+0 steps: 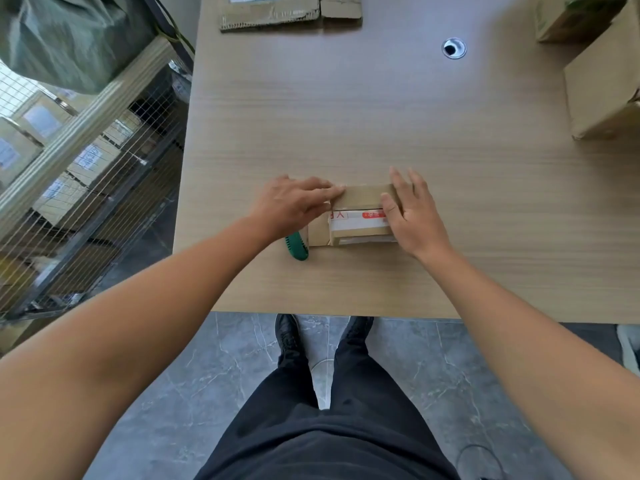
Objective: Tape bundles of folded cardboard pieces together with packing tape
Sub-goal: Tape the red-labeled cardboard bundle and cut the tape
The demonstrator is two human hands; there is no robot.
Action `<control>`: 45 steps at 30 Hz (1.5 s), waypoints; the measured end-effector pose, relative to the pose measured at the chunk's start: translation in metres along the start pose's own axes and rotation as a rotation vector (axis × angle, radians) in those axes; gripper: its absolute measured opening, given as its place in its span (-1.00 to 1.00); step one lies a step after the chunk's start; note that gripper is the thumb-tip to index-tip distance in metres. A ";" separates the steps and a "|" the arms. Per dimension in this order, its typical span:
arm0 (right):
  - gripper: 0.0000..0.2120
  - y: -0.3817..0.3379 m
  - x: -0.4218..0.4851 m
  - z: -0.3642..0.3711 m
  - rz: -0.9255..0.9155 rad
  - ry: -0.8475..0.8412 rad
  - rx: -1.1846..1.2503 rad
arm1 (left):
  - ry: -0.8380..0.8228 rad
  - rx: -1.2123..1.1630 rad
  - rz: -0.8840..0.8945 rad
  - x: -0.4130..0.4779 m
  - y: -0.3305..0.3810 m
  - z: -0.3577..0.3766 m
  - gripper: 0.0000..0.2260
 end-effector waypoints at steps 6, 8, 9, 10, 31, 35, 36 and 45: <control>-0.46 -0.039 -0.011 -0.043 -0.376 0.487 -0.146 | -0.058 0.018 0.027 0.051 -0.032 -0.003 -0.67; -0.58 -0.073 -0.045 -0.017 -0.595 0.501 -0.119 | -0.089 0.035 0.057 0.060 -0.036 -0.001 -0.65; -0.62 -0.089 -0.059 0.006 -0.640 0.401 -0.104 | -0.106 0.036 0.063 0.063 -0.037 0.000 -0.63; -0.62 -0.105 -0.067 0.032 -0.629 0.258 -0.078 | -0.123 0.033 0.070 0.064 -0.038 0.000 -0.61; -0.71 -0.096 -0.092 -0.008 0.242 0.471 0.142 | -0.126 -0.229 -0.107 0.045 -0.040 0.011 -0.53; -0.57 -0.116 -0.044 0.001 0.257 0.231 0.045 | 0.005 -0.415 -0.282 0.031 -0.049 0.009 -0.48; -0.52 -0.116 -0.042 0.008 0.278 0.160 -0.009 | 0.026 -0.460 -0.313 0.027 -0.051 0.009 -0.52; -0.46 -0.119 -0.036 0.028 0.313 -0.143 -0.104 | -0.113 -0.602 -0.460 -0.003 -0.086 0.019 -0.68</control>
Point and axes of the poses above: each hand's wrist, its own x-axis towards the middle knuckle, its own z-axis out of the palm, y = z × x, the point moved 6 cm from there along x, towards the middle knuckle, and after that the axes turned 11 degrees about -x, right-handed, at the moved point
